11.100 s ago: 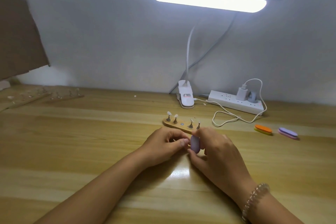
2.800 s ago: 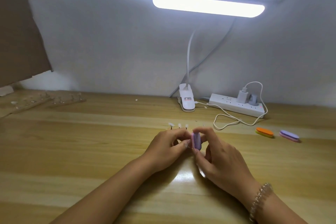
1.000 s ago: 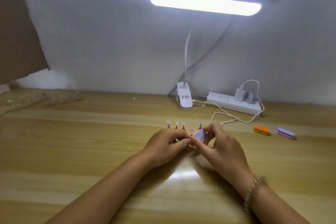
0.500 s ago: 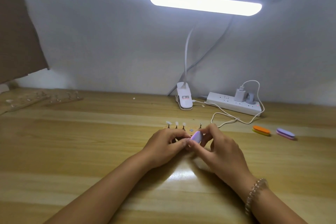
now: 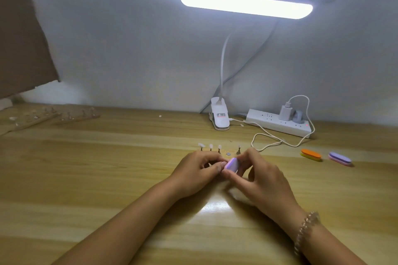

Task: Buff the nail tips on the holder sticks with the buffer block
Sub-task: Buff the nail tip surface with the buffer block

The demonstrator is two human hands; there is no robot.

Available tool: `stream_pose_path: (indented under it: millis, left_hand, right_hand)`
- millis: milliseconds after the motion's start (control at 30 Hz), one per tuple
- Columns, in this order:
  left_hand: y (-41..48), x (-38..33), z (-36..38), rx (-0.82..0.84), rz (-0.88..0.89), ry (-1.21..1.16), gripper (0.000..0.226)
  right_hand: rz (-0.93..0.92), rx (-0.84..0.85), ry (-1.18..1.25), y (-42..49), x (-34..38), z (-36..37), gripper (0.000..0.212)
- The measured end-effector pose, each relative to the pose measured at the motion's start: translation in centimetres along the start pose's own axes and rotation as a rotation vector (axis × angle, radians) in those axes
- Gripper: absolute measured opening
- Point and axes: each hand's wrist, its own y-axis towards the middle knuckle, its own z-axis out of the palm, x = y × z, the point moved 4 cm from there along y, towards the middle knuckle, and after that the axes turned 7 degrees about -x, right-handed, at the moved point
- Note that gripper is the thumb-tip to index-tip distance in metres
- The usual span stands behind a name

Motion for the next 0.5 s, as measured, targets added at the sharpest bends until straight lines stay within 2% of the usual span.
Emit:
stream_pose_path:
  millis: [67, 200, 333, 433, 500]
  left_hand:
    - [0.0, -0.1, 0.1, 0.005, 0.003, 0.002, 0.017]
    - [0.0, 0.0, -0.1, 0.0, 0.008, 0.014, 0.017]
    - [-0.1, -0.1, 0.0, 0.0, 0.009, -0.025, 0.017]
    - [0.0, 0.2, 0.0, -0.004, 0.005, -0.034, 0.016]
    - [0.1, 0.3, 0.0, -0.014, -0.004, -0.067, 0.017]
  right_hand:
    - [0.052, -0.048, 0.0, 0.4, -0.6, -0.3, 0.04]
    - [-0.081, 0.03, -0.045, -0.3, 0.4, 0.2, 0.042]
    - [0.041, -0.033, 0.004, 0.3, -0.7, -0.2, 0.04]
    - [-0.045, 0.035, 0.006, -0.1, -0.2, 0.3, 0.04]
    - [-0.034, -0.016, 0.068, -0.1, -0.1, 0.1, 0.041]
